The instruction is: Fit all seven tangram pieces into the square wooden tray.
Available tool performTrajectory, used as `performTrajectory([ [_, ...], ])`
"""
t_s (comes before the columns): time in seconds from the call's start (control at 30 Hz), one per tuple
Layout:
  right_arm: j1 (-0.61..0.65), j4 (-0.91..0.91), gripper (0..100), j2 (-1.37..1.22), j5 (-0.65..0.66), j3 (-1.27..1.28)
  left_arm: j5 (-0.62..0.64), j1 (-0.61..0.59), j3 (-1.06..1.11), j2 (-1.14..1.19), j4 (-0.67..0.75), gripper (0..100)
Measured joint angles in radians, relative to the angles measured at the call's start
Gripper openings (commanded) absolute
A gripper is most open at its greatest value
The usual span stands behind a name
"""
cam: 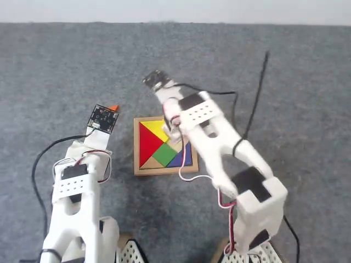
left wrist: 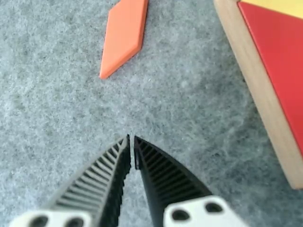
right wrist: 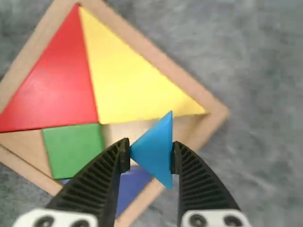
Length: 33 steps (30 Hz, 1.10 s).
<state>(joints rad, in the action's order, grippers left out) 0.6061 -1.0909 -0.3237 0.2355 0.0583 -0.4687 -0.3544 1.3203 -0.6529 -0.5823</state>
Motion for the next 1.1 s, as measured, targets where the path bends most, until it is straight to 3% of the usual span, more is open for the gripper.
performTrajectory([
  [0.77, 0.044, -0.017, 6.5, -0.083, 0.092, -0.032, 0.000, 0.000, 0.000, 0.000, 0.000, 1],
  [1.1, 0.046, -0.026, 19.1, -0.083, 0.095, -0.032, 0.000, 0.000, 0.000, 0.000, 0.000, 1],
])
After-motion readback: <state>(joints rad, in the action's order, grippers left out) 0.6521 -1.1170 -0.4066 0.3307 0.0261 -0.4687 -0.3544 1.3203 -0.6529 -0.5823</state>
